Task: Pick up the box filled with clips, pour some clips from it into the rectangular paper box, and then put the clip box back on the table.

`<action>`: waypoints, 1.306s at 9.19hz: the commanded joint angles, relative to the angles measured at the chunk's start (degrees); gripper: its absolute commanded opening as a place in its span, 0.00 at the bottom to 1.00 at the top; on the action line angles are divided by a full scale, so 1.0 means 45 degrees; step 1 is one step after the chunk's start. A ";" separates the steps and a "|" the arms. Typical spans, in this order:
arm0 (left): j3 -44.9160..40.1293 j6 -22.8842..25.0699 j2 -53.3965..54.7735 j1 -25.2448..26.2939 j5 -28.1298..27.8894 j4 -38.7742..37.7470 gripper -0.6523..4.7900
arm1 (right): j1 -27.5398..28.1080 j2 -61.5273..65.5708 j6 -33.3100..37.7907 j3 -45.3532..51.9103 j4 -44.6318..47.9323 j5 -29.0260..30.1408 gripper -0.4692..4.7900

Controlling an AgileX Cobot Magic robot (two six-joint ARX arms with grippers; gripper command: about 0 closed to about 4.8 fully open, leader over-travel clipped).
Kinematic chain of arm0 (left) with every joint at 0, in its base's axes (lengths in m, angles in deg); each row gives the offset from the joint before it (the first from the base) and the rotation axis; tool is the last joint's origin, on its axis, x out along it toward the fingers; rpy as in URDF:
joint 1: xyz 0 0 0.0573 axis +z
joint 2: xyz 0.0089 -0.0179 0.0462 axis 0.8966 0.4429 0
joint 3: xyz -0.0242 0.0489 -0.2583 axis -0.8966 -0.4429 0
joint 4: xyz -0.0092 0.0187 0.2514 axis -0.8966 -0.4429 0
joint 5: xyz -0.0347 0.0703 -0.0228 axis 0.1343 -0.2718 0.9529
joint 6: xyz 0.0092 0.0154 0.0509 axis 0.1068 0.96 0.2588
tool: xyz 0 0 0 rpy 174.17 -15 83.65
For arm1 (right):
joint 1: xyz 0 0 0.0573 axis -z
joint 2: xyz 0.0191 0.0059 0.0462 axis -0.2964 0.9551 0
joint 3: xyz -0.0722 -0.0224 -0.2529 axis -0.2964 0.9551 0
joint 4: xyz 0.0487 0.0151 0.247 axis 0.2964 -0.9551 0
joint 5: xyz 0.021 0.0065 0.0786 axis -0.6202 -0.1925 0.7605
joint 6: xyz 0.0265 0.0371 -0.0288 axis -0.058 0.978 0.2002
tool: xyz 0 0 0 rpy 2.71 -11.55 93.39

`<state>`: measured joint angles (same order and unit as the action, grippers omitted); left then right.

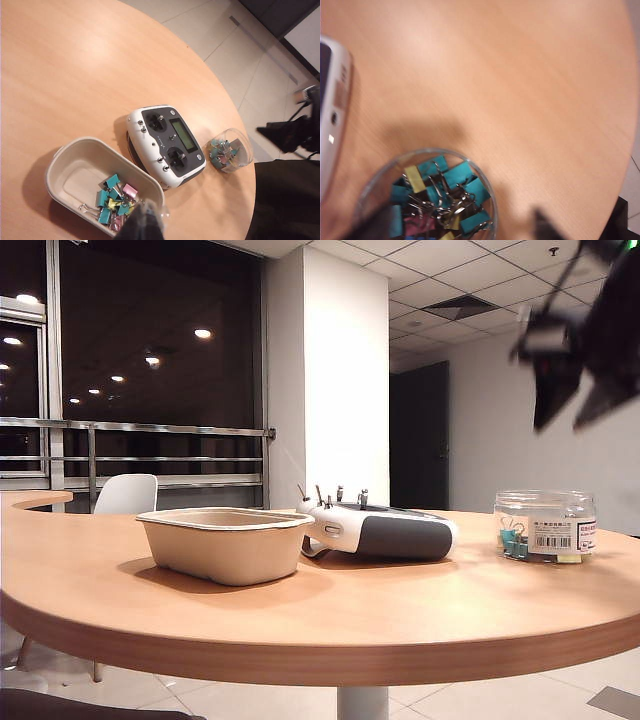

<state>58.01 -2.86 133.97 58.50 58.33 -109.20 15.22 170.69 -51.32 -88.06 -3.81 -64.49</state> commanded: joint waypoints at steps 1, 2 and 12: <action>0.0087 -0.0219 -0.0039 -0.0005 0.0068 0.0209 0.11 | 0.0325 0.1331 -0.1846 -0.0078 0.0432 0.0010 0.81; 0.0087 -0.0219 -0.0029 -0.0005 0.0044 0.0330 0.11 | 0.0539 0.1783 -0.1666 -0.0078 0.0806 0.0019 0.81; 0.0087 -0.0223 -0.0024 -0.0005 -0.0291 0.0743 0.11 | 0.0573 0.3220 -0.1506 -0.0083 0.1593 0.0311 0.26</action>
<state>58.01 -3.89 133.99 58.50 57.11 -107.30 17.91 185.32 -58.18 -88.19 2.99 -63.07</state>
